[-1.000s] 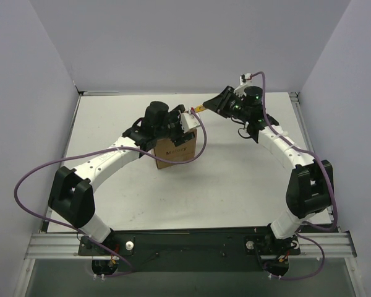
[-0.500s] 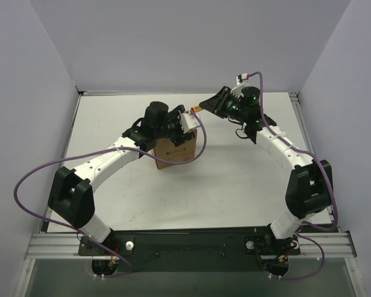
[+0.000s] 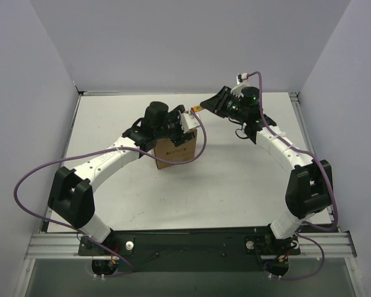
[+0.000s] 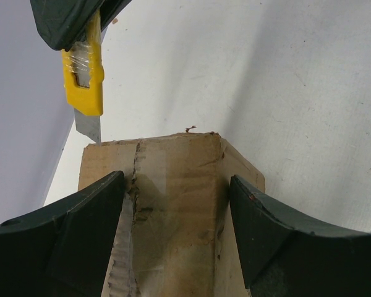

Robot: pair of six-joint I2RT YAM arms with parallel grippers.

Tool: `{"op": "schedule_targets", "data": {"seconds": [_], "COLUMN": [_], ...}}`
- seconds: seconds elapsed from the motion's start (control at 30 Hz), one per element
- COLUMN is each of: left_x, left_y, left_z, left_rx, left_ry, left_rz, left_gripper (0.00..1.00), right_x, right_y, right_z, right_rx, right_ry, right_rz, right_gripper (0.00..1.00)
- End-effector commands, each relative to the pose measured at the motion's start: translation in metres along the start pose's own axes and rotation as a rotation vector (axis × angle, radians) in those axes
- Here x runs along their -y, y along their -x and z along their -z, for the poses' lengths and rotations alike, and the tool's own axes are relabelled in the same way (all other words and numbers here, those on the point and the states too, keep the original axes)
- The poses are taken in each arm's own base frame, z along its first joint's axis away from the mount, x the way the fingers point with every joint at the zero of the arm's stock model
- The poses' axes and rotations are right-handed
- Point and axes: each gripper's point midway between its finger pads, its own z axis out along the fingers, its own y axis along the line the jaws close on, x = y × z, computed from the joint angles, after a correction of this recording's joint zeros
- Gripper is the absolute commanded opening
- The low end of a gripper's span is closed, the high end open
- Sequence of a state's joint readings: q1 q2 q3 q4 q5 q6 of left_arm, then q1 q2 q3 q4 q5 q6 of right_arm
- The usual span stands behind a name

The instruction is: Unpack the express box

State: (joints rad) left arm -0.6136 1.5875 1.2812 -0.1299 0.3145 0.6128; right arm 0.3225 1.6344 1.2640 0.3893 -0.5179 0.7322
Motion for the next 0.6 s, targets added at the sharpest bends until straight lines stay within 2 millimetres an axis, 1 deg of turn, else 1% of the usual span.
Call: {"op": "schedule_targets", "data": {"seconds": [0.0, 0.33, 0.37, 0.57], "left_x": [0.010, 0.009, 0.009, 0.004], "left_y": [-0.004, -0.005, -0.005, -0.009], "left_z": [0.004, 0.003, 0.002, -0.001], "left_rx": [-0.011, -0.012, -0.013, -0.028], "left_ry": [-0.036, -0.033, -0.029, -0.007], "left_rz": [0.033, 0.034, 0.034, 0.038], "left_gripper": [0.77, 0.77, 0.77, 0.77], "right_x": [-0.023, -0.021, -0.023, -0.022], "right_y": [0.017, 0.005, 0.004, -0.003], "right_z": [0.005, 0.003, 0.003, 0.009], "right_rx": [0.059, 0.017, 0.012, -0.026], "right_ry": [0.056, 0.045, 0.048, 0.038], "right_rz": [0.070, 0.075, 0.078, 0.082], "right_gripper": [0.00, 0.00, 0.00, 0.00]}}
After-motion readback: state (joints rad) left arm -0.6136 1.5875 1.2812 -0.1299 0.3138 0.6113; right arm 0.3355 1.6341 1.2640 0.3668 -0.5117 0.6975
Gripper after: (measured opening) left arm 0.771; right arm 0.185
